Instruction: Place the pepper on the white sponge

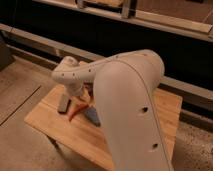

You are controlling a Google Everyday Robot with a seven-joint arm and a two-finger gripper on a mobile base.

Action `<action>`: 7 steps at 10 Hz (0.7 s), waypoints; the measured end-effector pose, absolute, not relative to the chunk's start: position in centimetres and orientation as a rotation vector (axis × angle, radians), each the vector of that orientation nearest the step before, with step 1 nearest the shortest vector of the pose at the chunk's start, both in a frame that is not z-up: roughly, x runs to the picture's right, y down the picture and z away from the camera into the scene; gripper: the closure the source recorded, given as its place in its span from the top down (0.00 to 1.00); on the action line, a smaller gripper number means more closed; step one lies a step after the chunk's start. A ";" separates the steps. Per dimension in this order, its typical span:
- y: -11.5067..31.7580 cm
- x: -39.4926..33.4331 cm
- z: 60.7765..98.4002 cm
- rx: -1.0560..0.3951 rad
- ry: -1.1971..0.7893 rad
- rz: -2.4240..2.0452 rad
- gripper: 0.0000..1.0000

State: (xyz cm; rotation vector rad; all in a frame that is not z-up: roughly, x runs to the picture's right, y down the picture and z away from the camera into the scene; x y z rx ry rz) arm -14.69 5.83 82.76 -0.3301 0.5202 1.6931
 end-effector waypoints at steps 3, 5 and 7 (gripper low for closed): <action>5.8 -14.7 82.8 -0.330 0.520 1.693 0.65; 5.8 -14.7 82.8 -0.330 0.520 1.693 0.65; 5.8 -14.7 82.8 -0.330 0.521 1.693 0.65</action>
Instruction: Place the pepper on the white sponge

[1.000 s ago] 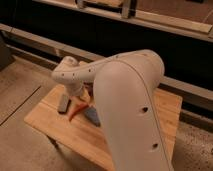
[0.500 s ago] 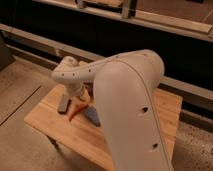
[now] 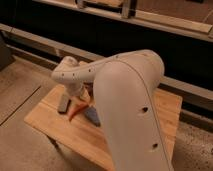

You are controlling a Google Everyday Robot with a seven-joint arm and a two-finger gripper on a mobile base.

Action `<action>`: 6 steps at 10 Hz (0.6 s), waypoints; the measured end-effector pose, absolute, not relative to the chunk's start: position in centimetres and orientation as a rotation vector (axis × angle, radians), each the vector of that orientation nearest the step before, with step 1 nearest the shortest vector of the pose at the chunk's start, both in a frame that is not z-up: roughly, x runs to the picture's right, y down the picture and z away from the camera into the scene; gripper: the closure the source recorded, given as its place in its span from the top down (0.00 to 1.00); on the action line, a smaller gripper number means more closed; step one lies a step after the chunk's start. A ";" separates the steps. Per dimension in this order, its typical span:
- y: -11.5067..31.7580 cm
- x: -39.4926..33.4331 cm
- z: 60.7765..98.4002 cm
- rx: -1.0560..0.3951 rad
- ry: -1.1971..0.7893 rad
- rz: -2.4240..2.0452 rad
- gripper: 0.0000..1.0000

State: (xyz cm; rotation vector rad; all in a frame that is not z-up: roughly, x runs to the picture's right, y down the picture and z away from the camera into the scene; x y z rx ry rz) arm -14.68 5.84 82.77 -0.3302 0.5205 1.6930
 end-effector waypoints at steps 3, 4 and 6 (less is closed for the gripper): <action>5.9 -14.7 82.8 -0.331 0.522 1.692 0.65; 5.9 -14.7 82.8 -0.331 0.522 1.693 0.65; 4.6 -14.0 82.4 -0.315 0.521 1.704 0.65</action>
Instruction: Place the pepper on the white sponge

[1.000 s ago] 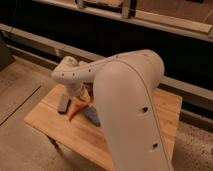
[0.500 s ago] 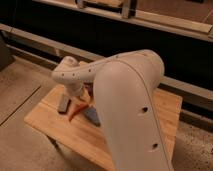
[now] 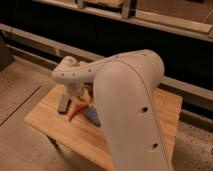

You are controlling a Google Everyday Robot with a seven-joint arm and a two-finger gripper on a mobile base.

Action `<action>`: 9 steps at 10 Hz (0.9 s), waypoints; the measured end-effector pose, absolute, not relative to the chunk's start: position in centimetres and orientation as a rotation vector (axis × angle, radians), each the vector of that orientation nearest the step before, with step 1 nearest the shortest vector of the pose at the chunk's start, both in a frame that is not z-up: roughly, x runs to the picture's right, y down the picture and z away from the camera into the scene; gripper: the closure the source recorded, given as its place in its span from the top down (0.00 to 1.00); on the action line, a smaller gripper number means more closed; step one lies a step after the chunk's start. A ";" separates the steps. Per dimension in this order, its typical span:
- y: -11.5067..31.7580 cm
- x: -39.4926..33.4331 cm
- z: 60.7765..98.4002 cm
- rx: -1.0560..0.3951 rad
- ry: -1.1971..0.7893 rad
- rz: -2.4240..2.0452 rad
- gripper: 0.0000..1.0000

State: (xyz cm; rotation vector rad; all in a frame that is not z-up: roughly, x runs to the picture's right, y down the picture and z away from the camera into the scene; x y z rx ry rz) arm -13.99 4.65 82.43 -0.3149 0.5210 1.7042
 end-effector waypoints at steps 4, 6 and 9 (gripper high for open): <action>3.3 -12.9 80.5 -0.298 0.503 1.710 0.65; 5.0 -13.8 80.3 -0.331 0.499 1.701 0.65; 5.3 -14.2 80.3 -0.341 0.493 1.700 0.65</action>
